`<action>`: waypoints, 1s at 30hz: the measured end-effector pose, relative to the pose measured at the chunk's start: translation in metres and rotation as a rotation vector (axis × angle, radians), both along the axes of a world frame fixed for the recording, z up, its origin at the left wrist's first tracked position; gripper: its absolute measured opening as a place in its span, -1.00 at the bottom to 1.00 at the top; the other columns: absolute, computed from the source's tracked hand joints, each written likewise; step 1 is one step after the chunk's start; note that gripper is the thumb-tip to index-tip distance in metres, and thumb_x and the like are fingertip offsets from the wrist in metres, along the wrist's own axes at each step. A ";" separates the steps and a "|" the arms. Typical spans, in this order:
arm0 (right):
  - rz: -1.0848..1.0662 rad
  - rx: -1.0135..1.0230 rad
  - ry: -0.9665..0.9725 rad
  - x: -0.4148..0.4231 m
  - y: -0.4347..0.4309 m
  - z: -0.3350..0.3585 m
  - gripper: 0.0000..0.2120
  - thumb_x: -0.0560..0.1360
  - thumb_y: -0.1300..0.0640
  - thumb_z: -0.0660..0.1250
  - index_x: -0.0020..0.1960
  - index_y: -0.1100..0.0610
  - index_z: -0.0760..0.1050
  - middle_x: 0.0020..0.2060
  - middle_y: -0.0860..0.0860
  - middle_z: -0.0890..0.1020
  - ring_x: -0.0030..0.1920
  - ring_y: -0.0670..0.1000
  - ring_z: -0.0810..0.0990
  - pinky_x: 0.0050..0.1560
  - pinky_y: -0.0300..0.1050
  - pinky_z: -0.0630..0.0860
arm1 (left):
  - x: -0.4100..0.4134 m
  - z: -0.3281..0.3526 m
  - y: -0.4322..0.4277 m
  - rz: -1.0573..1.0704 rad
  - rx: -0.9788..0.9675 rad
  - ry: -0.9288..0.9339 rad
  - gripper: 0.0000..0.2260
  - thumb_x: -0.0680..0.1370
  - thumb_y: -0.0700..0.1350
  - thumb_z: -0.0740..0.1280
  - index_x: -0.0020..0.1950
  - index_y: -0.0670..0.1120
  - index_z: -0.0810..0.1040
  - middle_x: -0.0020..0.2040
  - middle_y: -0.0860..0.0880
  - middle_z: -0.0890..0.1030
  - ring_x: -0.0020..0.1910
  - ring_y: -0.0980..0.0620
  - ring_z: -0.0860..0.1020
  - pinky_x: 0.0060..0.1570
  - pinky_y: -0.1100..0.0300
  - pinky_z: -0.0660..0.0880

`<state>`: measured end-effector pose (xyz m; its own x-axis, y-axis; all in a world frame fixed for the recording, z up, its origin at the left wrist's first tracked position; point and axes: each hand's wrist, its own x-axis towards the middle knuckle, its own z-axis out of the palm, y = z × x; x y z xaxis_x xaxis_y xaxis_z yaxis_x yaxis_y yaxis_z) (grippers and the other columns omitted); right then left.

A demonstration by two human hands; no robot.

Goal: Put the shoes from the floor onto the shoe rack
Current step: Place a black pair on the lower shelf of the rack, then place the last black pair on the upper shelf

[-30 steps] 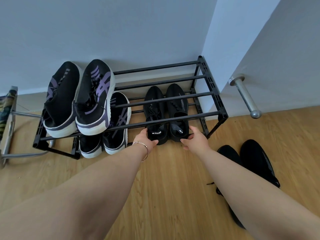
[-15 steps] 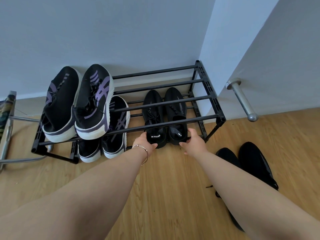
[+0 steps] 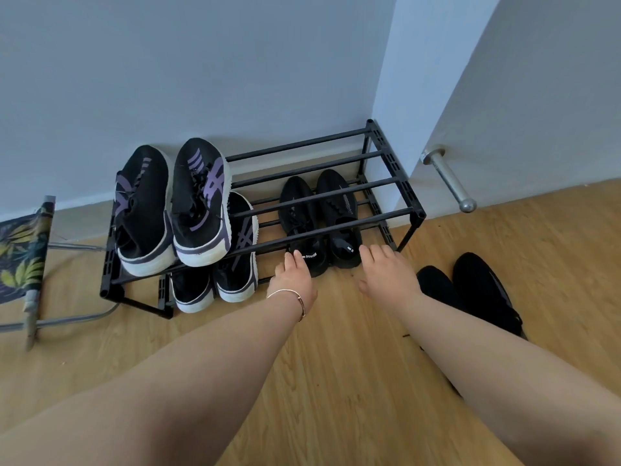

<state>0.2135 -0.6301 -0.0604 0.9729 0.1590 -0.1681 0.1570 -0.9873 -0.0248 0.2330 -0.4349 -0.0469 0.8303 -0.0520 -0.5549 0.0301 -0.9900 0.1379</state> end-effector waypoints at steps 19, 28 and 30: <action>0.075 -0.345 -0.055 -0.074 -0.002 0.223 -0.41 0.54 -0.23 0.19 0.41 0.14 0.34 0.27 0.10 0.52 0.26 0.13 0.48 0.29 0.12 0.44 | -0.046 0.164 0.004 -0.481 0.088 -0.406 -0.21 0.61 0.27 0.13 0.65 -0.16 -0.07 0.64 -0.25 0.07 0.61 -0.28 0.07 0.53 -0.21 0.13; 0.060 -0.339 -0.062 -0.085 -0.070 0.182 -0.38 0.54 -0.26 0.17 0.45 0.12 0.30 0.30 0.12 0.50 0.24 0.17 0.48 0.23 0.13 0.44 | -0.053 0.140 -0.034 -0.556 0.078 -0.472 -0.24 0.62 0.28 0.09 0.65 -0.14 -0.08 0.65 -0.22 0.07 0.62 -0.24 0.06 0.55 -0.18 0.14; 0.063 -0.336 -0.073 -0.086 -0.092 0.161 -0.31 0.55 -0.29 0.16 0.51 0.14 0.25 0.33 0.14 0.48 0.26 0.19 0.48 0.25 0.16 0.44 | -0.055 0.123 -0.055 -0.549 0.080 -0.468 -0.24 0.62 0.28 0.11 0.65 -0.13 -0.07 0.65 -0.21 0.07 0.62 -0.23 0.05 0.55 -0.17 0.13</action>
